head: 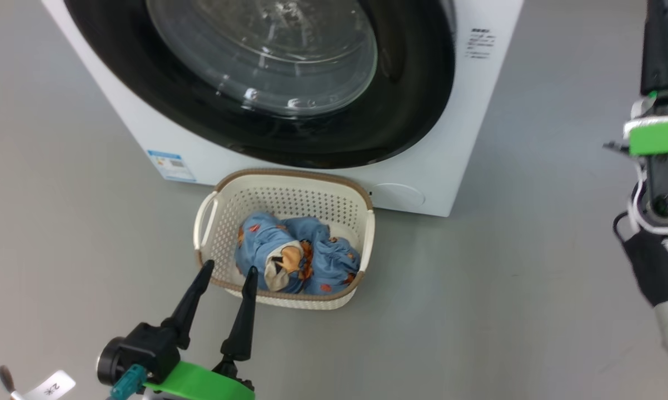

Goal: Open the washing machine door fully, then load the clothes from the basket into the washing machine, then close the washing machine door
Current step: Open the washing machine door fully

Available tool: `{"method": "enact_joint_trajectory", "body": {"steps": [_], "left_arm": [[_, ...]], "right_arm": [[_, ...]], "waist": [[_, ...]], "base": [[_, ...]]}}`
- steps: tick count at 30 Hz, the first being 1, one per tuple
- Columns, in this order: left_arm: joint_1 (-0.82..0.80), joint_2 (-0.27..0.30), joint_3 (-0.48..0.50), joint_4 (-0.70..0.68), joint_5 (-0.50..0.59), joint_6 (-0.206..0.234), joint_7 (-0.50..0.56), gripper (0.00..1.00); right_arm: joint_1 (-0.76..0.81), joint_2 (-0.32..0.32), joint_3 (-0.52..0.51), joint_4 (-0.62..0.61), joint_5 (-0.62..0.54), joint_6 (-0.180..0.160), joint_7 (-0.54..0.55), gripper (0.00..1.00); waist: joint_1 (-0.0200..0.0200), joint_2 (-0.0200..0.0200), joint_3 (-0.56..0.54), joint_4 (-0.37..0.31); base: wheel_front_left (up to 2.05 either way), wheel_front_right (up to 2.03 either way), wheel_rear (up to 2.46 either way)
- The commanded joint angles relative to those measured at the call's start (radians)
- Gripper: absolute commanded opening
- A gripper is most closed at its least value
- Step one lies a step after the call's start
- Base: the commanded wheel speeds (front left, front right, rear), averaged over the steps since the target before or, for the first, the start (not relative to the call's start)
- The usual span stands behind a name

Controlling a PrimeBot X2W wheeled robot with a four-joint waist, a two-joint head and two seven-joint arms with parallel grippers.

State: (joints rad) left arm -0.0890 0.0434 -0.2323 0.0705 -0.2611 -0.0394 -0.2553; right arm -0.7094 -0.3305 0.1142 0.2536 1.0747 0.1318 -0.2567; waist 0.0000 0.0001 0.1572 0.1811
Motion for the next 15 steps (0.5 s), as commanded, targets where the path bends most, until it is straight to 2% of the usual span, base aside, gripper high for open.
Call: {"method": "enact_joint_trajectory", "body": {"steps": [1,5,8,15], "left_arm": [[-0.034,0.007,0.026,-0.029,-0.005,0.008,-0.006,1.0],[-0.049,0.007,0.003,-0.033,-0.02,0.013,-0.006,1.0],[-0.068,0.007,-0.023,-0.035,-0.034,0.013,-0.006,1.0],[-0.096,0.007,-0.054,-0.044,-0.053,0.019,-0.006,1.0]], "right_arm": [[-0.027,-0.009,0.024,-0.022,0.018,-0.001,0.005,0.0],[-0.094,-0.07,0.067,-0.02,0.207,-0.001,0.065,0.0],[-0.133,-0.134,0.098,-0.032,0.361,-0.001,0.166,0.0],[-0.189,-0.224,0.135,-0.02,0.503,-0.001,0.376,0.0]], "waist": [[0.0,-0.0001,0.03,0.033],[0.0,-0.0001,0.059,0.064],[0.0,-0.0001,0.085,0.094],[0.0,-0.0001,0.13,0.13]], "base": [[0.0,0.0,0.0],[0.0,0.0,0.0],[0.0,0.0,0.0],[0.0,0.0,0.0]]}}
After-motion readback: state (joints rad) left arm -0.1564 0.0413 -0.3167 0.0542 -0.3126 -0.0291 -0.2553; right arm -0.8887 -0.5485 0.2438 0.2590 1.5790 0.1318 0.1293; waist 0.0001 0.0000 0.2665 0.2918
